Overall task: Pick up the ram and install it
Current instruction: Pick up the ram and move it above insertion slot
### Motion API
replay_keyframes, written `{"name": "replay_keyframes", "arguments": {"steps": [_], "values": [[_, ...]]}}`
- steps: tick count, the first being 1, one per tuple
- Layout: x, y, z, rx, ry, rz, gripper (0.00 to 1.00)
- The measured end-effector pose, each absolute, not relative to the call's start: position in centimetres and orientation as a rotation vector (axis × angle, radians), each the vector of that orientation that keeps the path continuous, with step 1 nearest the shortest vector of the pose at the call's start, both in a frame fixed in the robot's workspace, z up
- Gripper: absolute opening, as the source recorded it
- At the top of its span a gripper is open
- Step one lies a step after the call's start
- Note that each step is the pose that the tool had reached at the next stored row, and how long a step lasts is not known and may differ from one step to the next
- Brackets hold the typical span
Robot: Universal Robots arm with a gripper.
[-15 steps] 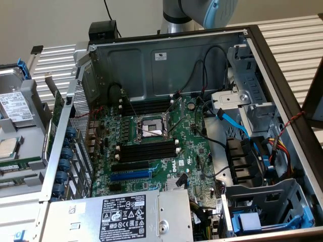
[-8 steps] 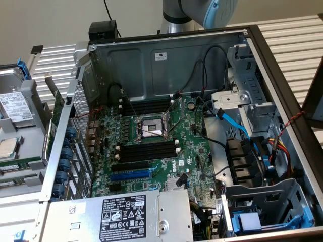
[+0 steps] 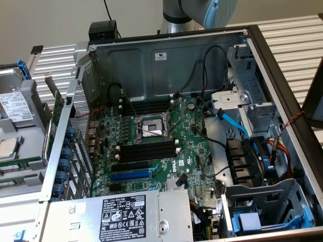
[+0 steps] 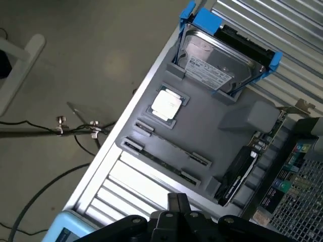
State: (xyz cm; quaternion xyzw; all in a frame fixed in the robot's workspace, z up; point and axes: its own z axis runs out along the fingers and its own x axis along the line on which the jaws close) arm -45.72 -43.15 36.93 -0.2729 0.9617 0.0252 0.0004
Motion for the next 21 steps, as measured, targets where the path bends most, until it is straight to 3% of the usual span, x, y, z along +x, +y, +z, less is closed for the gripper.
{"name": "replay_keyframes", "arguments": {"steps": [21], "values": [[-45.72,-43.16,36.64,-1.419,2.811,0.078,0.11]]}}
